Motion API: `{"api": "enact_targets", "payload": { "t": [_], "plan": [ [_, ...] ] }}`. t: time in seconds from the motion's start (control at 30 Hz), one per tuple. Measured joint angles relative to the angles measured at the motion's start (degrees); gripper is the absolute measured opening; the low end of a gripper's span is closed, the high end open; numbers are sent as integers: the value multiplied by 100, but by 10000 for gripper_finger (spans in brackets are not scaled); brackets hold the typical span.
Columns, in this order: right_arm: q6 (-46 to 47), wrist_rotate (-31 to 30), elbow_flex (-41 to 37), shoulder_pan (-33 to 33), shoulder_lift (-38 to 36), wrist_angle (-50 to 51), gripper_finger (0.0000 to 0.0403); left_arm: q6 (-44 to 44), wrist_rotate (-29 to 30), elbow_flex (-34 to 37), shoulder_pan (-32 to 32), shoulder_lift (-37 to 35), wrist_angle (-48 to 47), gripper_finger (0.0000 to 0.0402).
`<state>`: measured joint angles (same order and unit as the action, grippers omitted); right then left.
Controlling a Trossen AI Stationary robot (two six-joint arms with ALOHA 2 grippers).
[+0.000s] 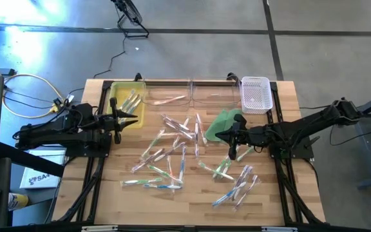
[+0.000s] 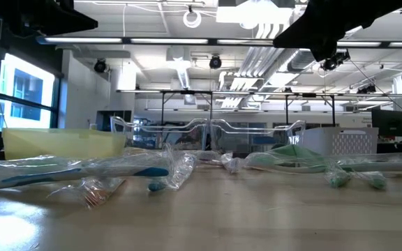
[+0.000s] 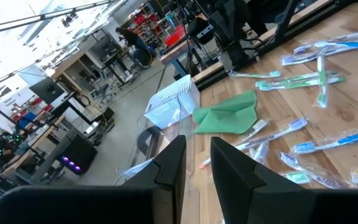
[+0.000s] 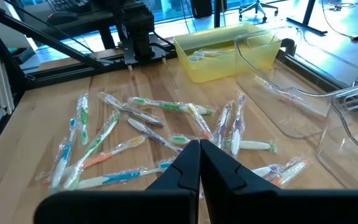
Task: Pick & Place Toothbrushes
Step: Put the green toothbrush into the right transparent bin
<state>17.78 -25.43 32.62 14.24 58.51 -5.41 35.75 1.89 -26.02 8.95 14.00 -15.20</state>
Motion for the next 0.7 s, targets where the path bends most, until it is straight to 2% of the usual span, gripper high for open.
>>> {"api": "enact_targets", "payload": {
  "t": [0.23, 0.4, 0.7],
  "plan": [
    [-2, -32, 0, 1, 1, 0, 3, 0, 0, 0, 0, 0, 0, 70],
    [-4, -309, 0, 0, 1, 2, 3, 0, 0, -2, 0, 0, 0, 70],
    [-7, -304, 0, 0, -1, 2, 3, 0, 0, -2, 2, 0, 0, 70]
  ]
}}
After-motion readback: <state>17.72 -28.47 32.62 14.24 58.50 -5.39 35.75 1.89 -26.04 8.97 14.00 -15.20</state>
